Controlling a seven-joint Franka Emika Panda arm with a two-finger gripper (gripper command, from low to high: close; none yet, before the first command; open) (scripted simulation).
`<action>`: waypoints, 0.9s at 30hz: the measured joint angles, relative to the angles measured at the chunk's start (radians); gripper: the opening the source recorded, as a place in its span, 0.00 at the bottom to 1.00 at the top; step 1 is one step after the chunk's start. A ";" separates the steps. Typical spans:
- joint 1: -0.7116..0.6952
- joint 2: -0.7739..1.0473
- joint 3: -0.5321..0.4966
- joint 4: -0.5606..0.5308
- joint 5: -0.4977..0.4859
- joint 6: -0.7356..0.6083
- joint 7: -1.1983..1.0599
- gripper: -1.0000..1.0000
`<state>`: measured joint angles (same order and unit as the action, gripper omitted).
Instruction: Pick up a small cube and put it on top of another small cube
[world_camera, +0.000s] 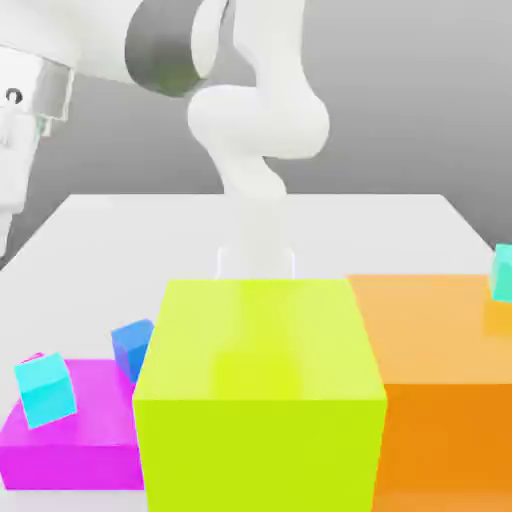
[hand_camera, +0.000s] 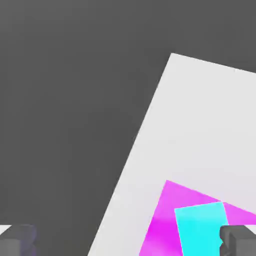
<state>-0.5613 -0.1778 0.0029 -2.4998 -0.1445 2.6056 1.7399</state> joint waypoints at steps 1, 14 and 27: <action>-0.018 0.030 -0.009 -0.010 -0.001 0.015 0.041 0.50; -0.210 0.422 -0.071 -0.103 0.206 0.244 0.334 0.50; -0.231 0.497 -0.050 -0.090 0.219 0.306 0.330 0.00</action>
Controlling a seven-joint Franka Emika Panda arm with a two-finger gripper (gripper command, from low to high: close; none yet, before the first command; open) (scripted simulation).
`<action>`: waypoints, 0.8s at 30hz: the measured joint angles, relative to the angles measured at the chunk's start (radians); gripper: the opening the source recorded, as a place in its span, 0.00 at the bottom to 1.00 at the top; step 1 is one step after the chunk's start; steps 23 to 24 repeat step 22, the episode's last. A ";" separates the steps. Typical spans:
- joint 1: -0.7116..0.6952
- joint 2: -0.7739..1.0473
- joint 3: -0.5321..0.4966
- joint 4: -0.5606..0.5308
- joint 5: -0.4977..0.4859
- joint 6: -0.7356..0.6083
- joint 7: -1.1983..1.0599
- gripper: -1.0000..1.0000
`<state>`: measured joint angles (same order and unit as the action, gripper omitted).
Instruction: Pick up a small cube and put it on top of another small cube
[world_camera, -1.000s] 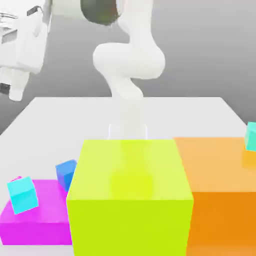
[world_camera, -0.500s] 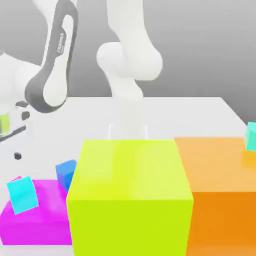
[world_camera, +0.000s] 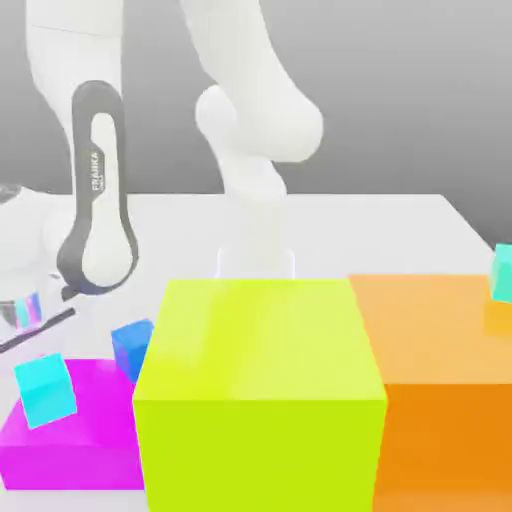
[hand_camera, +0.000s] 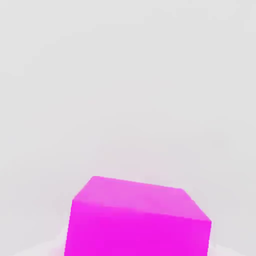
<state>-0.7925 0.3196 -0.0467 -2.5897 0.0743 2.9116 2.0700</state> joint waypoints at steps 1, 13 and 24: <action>0.003 -0.034 -0.005 -0.007 -0.007 -0.027 0.006 0.00; 0.207 -0.351 0.066 0.141 -0.073 -0.491 0.379 0.00; 0.227 -0.248 0.050 0.126 -0.077 -0.374 0.413 1.00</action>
